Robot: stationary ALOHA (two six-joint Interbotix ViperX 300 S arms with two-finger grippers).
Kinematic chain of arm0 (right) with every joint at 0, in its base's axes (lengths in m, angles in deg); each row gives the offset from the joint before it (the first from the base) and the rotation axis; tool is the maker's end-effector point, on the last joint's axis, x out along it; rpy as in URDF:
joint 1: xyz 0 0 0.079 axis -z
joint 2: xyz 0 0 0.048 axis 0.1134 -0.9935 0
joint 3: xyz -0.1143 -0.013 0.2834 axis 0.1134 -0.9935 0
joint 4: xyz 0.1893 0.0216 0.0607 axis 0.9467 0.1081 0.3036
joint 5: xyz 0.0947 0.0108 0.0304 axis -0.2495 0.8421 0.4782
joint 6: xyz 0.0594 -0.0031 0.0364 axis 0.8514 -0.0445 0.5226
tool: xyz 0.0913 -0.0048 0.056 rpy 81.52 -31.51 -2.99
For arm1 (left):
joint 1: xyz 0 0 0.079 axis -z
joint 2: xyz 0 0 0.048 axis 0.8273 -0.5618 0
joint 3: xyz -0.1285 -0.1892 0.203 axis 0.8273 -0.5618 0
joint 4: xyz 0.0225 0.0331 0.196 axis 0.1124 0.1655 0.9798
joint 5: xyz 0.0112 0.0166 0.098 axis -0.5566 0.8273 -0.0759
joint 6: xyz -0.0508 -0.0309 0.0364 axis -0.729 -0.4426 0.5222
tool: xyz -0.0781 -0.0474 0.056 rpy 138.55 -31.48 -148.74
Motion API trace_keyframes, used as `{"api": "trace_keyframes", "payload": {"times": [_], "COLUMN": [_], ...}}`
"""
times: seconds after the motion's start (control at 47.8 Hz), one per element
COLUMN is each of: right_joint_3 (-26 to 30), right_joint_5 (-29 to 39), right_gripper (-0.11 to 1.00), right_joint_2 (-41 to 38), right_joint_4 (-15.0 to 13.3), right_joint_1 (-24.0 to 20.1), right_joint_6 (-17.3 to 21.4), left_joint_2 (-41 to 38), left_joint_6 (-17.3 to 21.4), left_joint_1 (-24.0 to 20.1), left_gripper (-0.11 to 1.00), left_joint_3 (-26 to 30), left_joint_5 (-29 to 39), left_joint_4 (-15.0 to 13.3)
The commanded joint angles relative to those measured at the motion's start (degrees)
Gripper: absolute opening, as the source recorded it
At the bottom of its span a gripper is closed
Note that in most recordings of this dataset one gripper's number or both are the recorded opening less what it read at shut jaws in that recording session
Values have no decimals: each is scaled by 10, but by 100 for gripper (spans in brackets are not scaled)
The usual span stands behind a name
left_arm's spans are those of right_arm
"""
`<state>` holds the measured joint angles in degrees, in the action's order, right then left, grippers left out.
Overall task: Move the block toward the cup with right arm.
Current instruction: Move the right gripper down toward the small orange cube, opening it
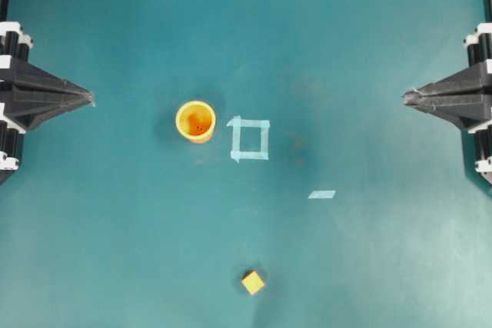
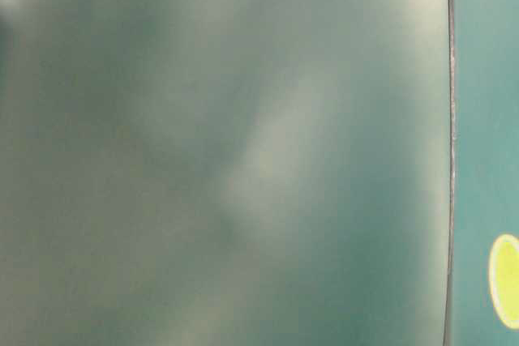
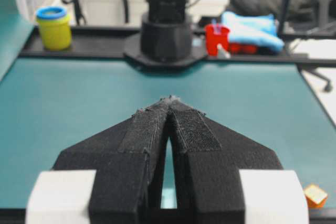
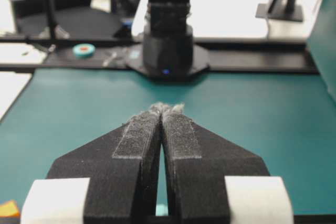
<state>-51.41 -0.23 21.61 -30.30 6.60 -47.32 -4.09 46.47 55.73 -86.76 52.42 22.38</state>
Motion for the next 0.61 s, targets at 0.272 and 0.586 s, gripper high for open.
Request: {"api": "trace_keyframes", "payload": {"times": [0.272,0.586], "right_joint_3": [99,167], "right_joint_5": [166,229], "right_gripper": [1,41], "right_joint_2": [-60,-156], "right_joint_4": [3,3], "right_joint_1": [1,-5], "right_joint_6": [33,79], "left_joint_2": [-5,-5], "left_joint_6": [-1,6], "left_joint_1": [2,2], "left_gripper": [7,7], "left_joint_3": [26,26], "left_joint_5": [44,45], "left_joint_4": [2,3]}}
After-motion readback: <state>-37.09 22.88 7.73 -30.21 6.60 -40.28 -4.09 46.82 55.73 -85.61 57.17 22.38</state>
